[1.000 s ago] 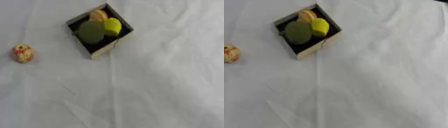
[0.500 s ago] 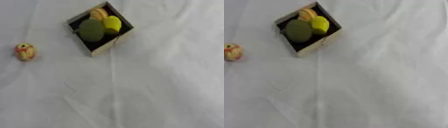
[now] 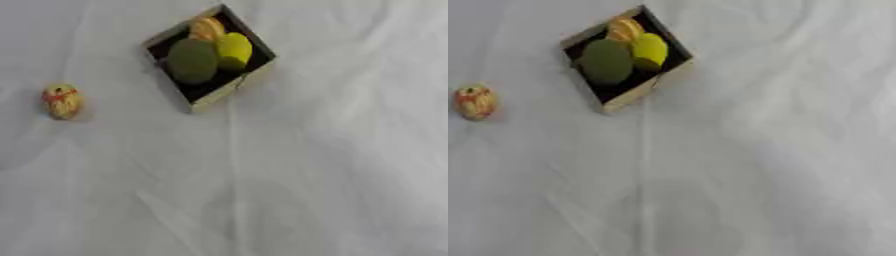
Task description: Pick up objects on the table and place them in the box.
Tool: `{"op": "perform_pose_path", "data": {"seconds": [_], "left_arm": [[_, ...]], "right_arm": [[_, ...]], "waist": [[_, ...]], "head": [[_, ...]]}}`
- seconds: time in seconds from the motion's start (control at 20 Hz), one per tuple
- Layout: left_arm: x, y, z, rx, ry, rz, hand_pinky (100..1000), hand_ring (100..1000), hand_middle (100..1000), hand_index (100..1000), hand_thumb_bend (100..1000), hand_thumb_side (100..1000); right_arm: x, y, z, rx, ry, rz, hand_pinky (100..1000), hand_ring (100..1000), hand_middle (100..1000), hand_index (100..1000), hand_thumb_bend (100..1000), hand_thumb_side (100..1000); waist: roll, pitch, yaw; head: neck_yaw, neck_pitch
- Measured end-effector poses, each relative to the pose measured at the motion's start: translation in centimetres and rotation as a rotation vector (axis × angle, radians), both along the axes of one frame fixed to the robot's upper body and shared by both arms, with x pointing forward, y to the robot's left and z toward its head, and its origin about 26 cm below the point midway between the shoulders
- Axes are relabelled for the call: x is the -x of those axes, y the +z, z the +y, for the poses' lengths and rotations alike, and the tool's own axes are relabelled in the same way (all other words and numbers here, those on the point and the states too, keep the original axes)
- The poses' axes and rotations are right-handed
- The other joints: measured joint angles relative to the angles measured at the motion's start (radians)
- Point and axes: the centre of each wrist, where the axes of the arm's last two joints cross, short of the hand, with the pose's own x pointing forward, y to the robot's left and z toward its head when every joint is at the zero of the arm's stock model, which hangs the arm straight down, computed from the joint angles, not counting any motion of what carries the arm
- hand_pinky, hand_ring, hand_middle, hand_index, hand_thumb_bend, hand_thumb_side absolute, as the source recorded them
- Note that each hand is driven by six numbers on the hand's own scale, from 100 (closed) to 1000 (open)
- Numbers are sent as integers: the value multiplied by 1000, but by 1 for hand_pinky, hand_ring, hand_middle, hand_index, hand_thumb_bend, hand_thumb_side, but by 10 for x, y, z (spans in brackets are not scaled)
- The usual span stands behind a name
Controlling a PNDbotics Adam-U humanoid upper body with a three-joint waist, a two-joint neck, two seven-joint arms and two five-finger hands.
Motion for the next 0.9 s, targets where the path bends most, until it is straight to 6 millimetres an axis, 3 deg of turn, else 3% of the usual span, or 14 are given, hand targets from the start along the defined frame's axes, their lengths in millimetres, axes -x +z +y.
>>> {"op": "perform_pose_path", "data": {"seconds": [0.55, 0.9], "left_arm": [[-12, 1, -20, -138, -50, 150, 852, 871, 810, 885, 376, 256], [-27, -2, -26, -156, -24, 166, 823, 846, 800, 874, 372, 176]], "right_arm": [[-1, 0, 2, -15, 12, 2, 964, 916, 691, 803, 100, 171], [-1, -2, 2, -17, 15, 12, 966, 914, 686, 800, 100, 195]], "waist": [[6, -2, -11], [12, -2, -20]], "head": [[14, -1], [20, -1]]}}
